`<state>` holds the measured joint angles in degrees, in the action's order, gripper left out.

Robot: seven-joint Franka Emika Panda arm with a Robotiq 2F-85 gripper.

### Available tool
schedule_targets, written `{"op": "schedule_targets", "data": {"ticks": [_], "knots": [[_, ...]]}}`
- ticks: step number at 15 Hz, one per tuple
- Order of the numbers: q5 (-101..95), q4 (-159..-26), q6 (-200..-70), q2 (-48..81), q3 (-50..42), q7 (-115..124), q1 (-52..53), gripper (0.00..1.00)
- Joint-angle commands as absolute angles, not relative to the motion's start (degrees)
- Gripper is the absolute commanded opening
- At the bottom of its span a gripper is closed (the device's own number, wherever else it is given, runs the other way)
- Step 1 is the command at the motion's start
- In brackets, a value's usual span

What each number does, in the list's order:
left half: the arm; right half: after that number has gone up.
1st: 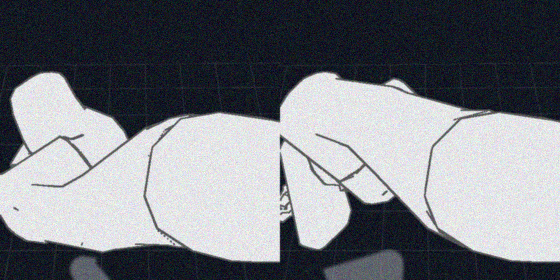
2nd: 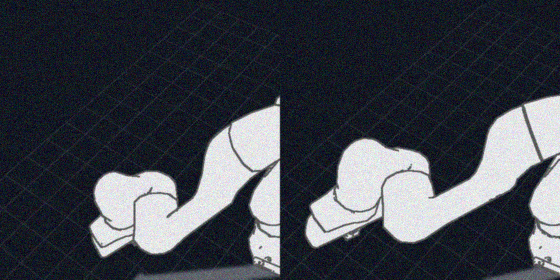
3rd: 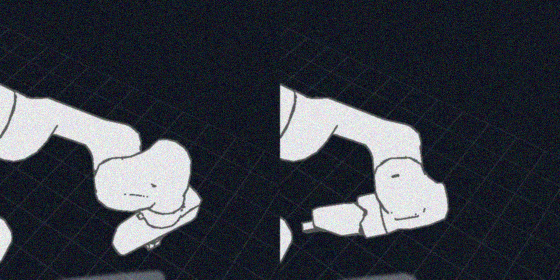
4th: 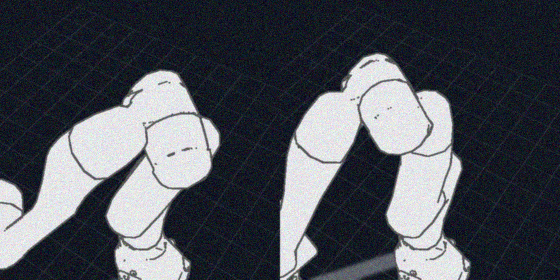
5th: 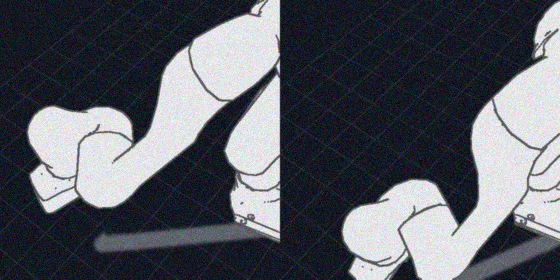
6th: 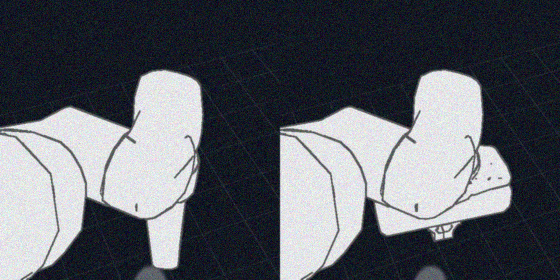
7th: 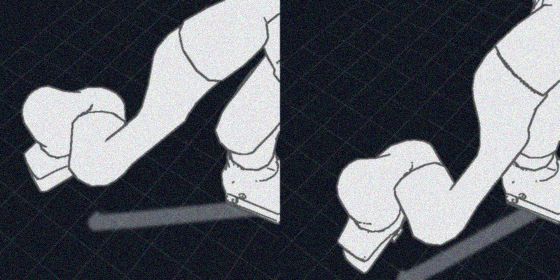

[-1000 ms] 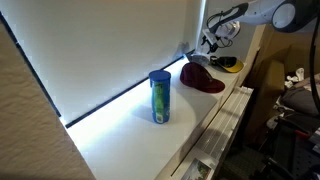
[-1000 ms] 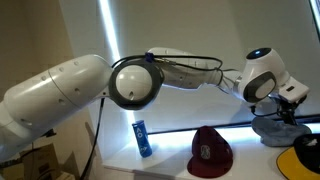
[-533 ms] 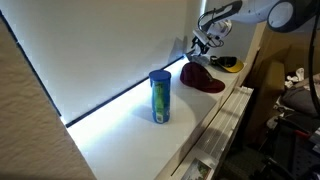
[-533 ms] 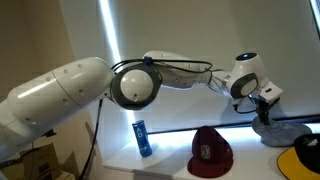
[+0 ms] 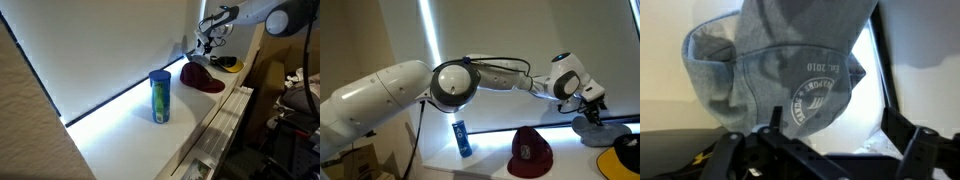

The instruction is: Place the grey cap on top of the blue container

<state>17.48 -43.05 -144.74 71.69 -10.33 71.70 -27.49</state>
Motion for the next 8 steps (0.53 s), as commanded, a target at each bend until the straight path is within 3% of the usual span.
{"op": "schedule_targets", "data": {"ticks": [1,3,6,8], "knots": [[17.3,-43.1,-144.9,71.8,-11.2,72.9,-27.1,1.0],[17.2,-43.1,-145.0,72.0,-11.7,73.5,-26.8,1.0],[15.7,-39.1,-135.0,74.7,-8.7,69.2,-27.9,1.0],[16.6,-42.1,-138.7,73.0,-10.0,70.5,-26.9,1.0]]}}
